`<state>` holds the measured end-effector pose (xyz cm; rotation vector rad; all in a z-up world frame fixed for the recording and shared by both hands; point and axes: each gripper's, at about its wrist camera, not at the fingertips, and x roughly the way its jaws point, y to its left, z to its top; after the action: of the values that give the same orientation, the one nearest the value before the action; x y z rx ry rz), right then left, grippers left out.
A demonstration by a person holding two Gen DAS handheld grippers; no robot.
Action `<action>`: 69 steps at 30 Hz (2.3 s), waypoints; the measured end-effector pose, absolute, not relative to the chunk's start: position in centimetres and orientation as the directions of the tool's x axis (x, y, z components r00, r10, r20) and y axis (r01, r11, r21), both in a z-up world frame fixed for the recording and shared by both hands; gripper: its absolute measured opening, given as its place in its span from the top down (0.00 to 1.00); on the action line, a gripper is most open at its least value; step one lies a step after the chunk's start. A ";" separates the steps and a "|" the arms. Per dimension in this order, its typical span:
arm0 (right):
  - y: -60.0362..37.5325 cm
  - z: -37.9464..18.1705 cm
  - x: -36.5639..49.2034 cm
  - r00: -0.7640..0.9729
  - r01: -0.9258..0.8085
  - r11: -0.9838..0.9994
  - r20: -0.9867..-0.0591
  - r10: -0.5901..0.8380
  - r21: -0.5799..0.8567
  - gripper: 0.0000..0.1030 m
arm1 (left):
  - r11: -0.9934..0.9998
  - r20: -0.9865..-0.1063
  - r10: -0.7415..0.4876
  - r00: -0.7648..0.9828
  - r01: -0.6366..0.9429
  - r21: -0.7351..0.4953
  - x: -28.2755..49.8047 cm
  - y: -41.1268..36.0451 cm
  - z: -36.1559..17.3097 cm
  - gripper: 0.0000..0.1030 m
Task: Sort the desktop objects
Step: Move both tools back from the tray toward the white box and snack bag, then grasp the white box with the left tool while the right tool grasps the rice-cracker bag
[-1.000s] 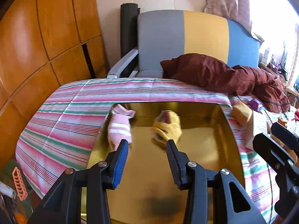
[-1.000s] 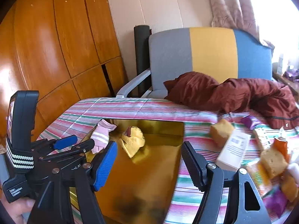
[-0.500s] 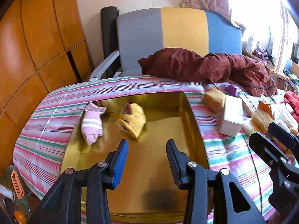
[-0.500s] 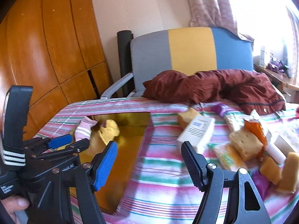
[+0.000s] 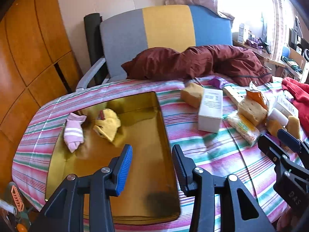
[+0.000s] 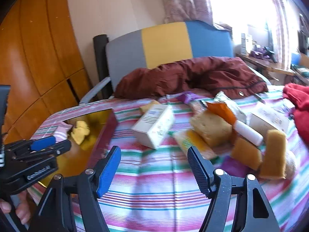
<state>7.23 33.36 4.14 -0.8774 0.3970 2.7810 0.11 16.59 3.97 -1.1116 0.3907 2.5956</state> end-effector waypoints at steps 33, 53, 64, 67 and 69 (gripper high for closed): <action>39.9 -3.4 -0.9 -0.616 -0.240 -0.970 -0.764 0.191 -0.048 0.33 | -0.866 -0.819 0.143 -0.555 -0.471 0.169 -3.6 25.3 -0.6 0.58; 41.5 -3.7 2.6 -0.672 -0.301 -0.945 -0.732 0.116 0.126 0.51 | -0.831 -0.817 0.164 -0.553 -0.524 0.188 -6.6 29.2 -1.6 0.55; 41.3 -5.0 2.1 -0.683 -0.301 -0.944 -0.722 0.114 0.136 0.51 | -0.798 -0.802 0.332 -0.496 -0.601 0.041 -7.3 30.1 -0.4 0.51; 41.3 -5.1 2.2 -0.683 -0.301 -0.944 -0.721 0.114 0.136 0.50 | -0.799 -0.783 0.343 -0.518 -0.600 0.047 -7.3 30.6 0.4 0.47; 41.3 -5.1 2.2 -0.683 -0.302 -0.944 -0.721 0.114 0.137 0.50 | -0.796 -0.782 0.320 -0.535 -0.599 0.085 -7.7 31.3 0.4 0.47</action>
<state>2.16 41.26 -5.10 -1.1175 0.3611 2.6652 -7.67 31.31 0.36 -1.0818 0.4703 2.3168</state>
